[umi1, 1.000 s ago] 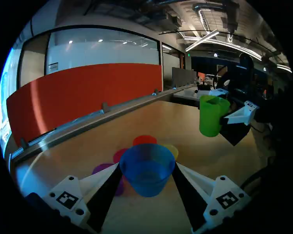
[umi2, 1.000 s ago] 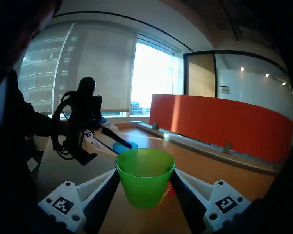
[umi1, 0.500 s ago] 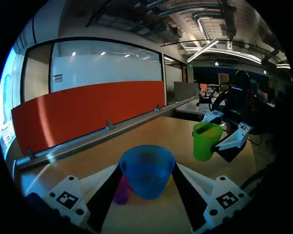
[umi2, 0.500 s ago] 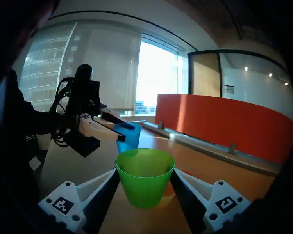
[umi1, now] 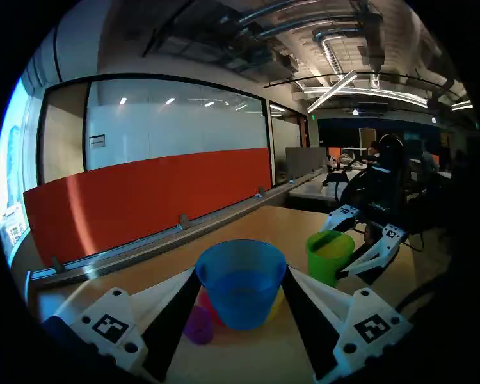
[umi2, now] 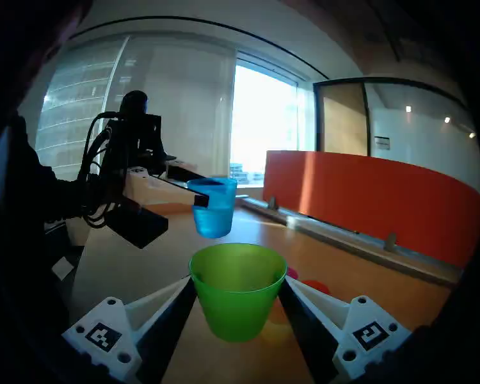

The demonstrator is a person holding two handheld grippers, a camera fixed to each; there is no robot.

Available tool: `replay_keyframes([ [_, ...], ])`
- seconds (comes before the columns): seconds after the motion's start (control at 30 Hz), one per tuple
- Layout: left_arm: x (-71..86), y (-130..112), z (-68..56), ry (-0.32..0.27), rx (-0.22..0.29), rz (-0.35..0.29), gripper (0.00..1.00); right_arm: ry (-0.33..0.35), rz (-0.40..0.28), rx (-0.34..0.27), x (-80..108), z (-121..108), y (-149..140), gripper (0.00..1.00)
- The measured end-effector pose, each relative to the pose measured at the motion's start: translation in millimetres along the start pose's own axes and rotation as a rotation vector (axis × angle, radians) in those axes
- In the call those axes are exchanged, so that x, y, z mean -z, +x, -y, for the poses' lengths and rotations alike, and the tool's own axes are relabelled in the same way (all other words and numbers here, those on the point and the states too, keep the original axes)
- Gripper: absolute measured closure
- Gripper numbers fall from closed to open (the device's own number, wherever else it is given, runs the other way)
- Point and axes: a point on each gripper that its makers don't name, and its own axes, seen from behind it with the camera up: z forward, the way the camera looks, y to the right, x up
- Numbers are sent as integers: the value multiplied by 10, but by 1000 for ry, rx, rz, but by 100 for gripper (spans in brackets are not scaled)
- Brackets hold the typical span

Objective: Pour water

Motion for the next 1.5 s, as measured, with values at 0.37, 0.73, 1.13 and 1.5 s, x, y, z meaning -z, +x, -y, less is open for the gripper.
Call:
replay_keyframes([
  [0.37, 98, 246, 6, 15, 21, -56, 14, 29, 4, 5, -98, 127, 9, 11],
  [0.73, 164, 417, -4, 17, 30, -91, 14, 47, -3, -1, -201, 184, 9, 10],
  [1.13, 245, 502, 21, 30, 20, -100, 14, 72, -17, -13, -327, 267, 40, 11],
  [1.5, 289, 514, 28, 40, -28, -100, 14, 103, -20, -10, -424, 371, 47, 10],
])
